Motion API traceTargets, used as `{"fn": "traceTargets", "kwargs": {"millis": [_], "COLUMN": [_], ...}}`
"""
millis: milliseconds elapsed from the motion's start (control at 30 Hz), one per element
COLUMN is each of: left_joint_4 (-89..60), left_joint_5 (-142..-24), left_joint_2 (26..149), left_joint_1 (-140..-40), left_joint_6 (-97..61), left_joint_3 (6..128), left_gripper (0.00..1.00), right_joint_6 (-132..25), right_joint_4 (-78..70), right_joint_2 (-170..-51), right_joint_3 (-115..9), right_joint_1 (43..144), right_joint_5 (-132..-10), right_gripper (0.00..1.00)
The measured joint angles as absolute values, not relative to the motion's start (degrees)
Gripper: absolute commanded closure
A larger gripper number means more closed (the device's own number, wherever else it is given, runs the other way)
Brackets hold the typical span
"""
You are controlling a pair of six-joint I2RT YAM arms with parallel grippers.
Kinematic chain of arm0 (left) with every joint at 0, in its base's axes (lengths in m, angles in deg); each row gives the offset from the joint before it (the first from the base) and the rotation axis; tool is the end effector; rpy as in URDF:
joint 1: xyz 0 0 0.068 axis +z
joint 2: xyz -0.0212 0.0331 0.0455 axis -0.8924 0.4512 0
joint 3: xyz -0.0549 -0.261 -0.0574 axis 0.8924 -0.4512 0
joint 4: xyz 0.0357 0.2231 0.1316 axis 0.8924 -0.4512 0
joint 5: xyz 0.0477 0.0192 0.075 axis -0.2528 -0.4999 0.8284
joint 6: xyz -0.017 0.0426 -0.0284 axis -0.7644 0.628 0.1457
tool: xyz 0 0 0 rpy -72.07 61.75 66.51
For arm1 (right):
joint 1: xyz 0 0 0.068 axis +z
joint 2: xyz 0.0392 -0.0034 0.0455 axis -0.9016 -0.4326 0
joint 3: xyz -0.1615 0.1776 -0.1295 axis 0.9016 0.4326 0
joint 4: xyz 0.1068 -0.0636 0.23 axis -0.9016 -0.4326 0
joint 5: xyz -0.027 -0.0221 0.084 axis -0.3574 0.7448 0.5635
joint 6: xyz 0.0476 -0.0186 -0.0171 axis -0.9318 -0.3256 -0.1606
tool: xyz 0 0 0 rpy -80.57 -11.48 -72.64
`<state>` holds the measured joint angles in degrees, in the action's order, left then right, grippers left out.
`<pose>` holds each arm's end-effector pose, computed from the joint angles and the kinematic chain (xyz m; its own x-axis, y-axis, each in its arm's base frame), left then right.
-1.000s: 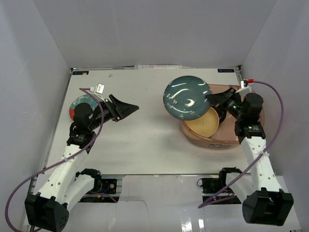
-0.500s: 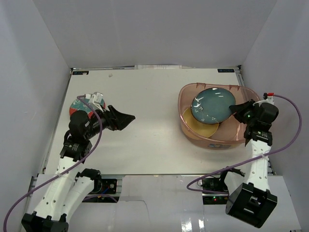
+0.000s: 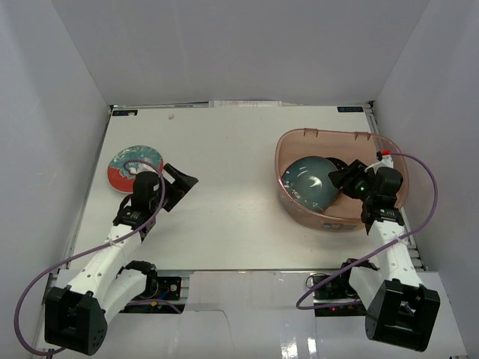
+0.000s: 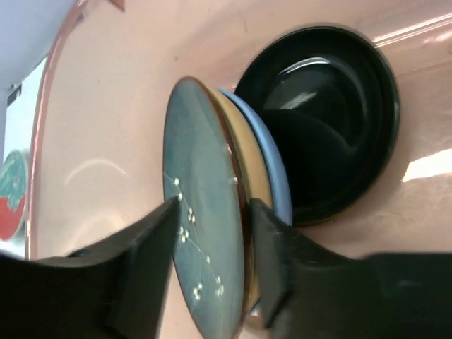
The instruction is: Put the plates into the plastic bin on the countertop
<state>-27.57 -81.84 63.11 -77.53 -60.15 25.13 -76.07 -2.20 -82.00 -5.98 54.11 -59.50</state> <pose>0.1889 -0.0527 0.2315 -0.5766 -0.6824 -0.4493 -0.2071 0.6540 -0.7275 0.2061 -0.0254 0.2371 -0.3931 0.5452 -0.7404 0.0713 0.8209 0.5666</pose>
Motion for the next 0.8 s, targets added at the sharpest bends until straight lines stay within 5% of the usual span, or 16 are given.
{"fn": "traceTargets", "kwargs": {"millis": [67,167,633,800], "left_joint_4": [-28.27,-28.29,-20.79,-11.9], "left_joint_5": [-76.72,-71.26,-67.04,-71.46], "left_joint_2": [63.62,64.16,79.86,86.39], "left_joint_1": [-77.29,-75.36,-50.23,-44.3], "left_joint_6": [-62.21,-65.05,-73.18,-74.42], "left_joint_3": [25.13,24.97,19.66,20.1], "left_gripper": [0.02,0.02,0.03,0.15], "right_joint_6": [-75.92,-75.88,-75.07,-76.69], "right_joint_4": [-1.18,-0.45,-3.58,-3.65], "right_joint_2": [-81.08,-78.41,-65.69,-62.42], "right_joint_3": [-5.98,-5.98,-6.08,-2.5], "right_joint_1": [54.32,54.3,54.81,55.31], "right_joint_5": [-60.2,-60.85,-55.48,-51.5], "right_gripper": [0.16,0.02,0.02,0.06]}}
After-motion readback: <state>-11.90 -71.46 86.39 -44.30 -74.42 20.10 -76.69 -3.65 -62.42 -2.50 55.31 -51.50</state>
